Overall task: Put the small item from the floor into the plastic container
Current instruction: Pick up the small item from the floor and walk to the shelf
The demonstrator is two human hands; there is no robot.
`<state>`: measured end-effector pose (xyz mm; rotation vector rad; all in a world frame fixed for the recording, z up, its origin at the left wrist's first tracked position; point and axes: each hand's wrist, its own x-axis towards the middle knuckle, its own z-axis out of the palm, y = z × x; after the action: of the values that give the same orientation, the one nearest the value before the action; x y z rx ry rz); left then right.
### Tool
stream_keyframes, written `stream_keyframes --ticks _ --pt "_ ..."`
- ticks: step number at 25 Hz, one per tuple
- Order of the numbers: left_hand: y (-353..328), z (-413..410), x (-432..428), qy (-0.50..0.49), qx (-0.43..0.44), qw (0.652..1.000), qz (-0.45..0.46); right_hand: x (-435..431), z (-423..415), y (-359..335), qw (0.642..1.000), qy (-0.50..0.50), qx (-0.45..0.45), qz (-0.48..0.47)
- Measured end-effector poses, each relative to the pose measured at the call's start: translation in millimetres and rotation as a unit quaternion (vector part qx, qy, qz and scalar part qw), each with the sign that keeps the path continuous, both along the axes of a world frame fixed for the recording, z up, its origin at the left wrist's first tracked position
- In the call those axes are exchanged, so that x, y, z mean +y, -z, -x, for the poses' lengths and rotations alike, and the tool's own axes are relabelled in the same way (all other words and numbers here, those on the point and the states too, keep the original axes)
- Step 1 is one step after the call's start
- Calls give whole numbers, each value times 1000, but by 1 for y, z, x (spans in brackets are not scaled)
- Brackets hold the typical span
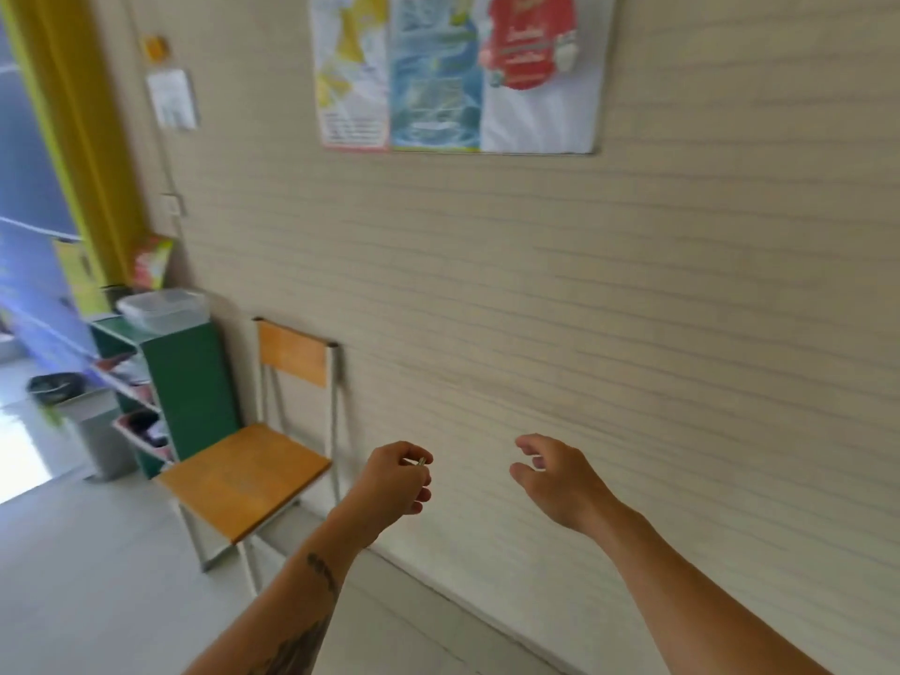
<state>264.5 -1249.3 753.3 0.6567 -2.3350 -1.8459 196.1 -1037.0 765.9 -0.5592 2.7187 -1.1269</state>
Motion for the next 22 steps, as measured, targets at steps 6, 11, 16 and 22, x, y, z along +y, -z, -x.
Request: stream_keyframes --ticks 6,11,16,22 --pt "14 -4 -133 -99 -11 994 37 -156 46 9 995 -104 -5 0" --pt "7 41 -239 -147 -34 985 83 -277 118 11 986 -163 -17 22" --pt "-17 85 -337 -220 -15 970 105 -405 192 -8 975 -222 -15 15" --pt "-29 84 -463 -303 11 948 100 -565 212 -25 958 -285 19 11"
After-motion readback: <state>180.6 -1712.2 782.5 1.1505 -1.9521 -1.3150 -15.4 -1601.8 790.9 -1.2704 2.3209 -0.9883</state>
